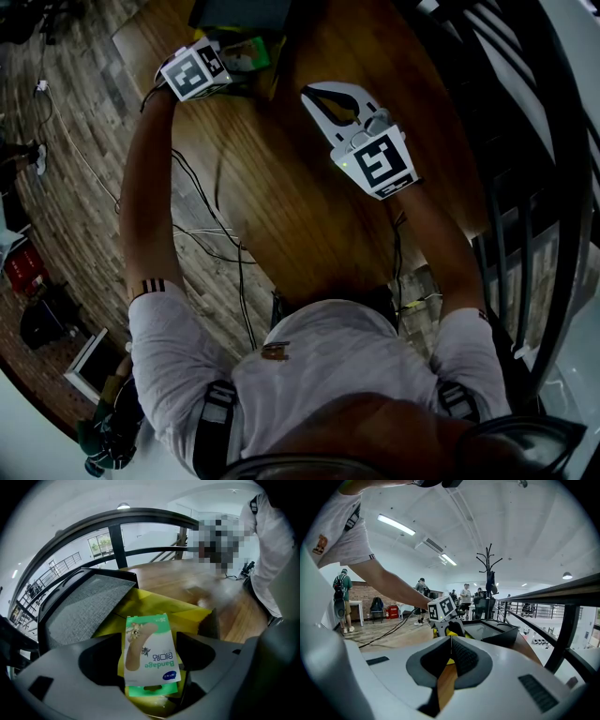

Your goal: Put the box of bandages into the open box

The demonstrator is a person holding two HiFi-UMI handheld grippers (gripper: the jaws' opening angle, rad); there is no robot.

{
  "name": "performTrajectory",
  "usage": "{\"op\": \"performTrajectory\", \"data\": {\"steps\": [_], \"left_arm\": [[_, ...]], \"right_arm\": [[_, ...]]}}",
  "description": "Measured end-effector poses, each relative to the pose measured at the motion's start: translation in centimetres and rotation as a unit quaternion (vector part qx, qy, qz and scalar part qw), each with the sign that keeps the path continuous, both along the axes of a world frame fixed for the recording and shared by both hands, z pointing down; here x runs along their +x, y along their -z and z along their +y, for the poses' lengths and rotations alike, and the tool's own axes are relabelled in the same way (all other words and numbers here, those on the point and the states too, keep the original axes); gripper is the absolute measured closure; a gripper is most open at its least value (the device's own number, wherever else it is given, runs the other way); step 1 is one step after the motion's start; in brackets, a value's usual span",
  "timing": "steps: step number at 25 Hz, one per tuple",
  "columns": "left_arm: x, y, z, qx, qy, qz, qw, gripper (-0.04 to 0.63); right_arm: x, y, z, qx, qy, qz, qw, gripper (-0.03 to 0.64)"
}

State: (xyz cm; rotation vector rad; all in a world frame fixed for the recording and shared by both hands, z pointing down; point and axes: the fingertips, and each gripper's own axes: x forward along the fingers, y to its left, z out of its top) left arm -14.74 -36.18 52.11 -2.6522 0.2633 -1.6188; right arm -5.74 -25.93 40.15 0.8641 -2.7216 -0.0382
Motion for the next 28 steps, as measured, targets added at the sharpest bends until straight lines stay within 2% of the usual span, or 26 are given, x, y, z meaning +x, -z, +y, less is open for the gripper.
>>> {"op": "performTrajectory", "data": {"steps": [12,14,16,21,28], "left_arm": [[1.4,1.3,-1.7,0.046,0.01,0.025,0.9986,0.227],[1.9,2.0,-1.9,0.053,0.02,0.042,0.9975,0.229],[2.2,3.2,-2.1,0.061,0.037,0.073,0.9948,0.237],[2.5,6.2,-1.1,0.084,0.072,0.151,0.9823,0.308],[4.0,9.6,1.5,0.1,0.12,0.26,0.9529,0.381]], "right_arm": [[1.3,-0.4,-1.5,-0.003,-0.005,-0.015,1.0,0.584],[1.8,-0.2,-1.9,-0.003,-0.006,-0.019,1.0,0.583],[1.8,0.2,-2.0,-0.002,-0.005,-0.021,1.0,0.584],[1.4,1.5,-1.9,0.005,-0.004,-0.03,1.0,0.584],[1.2,3.1,-1.6,0.011,0.0,-0.044,0.999,0.584]]}}
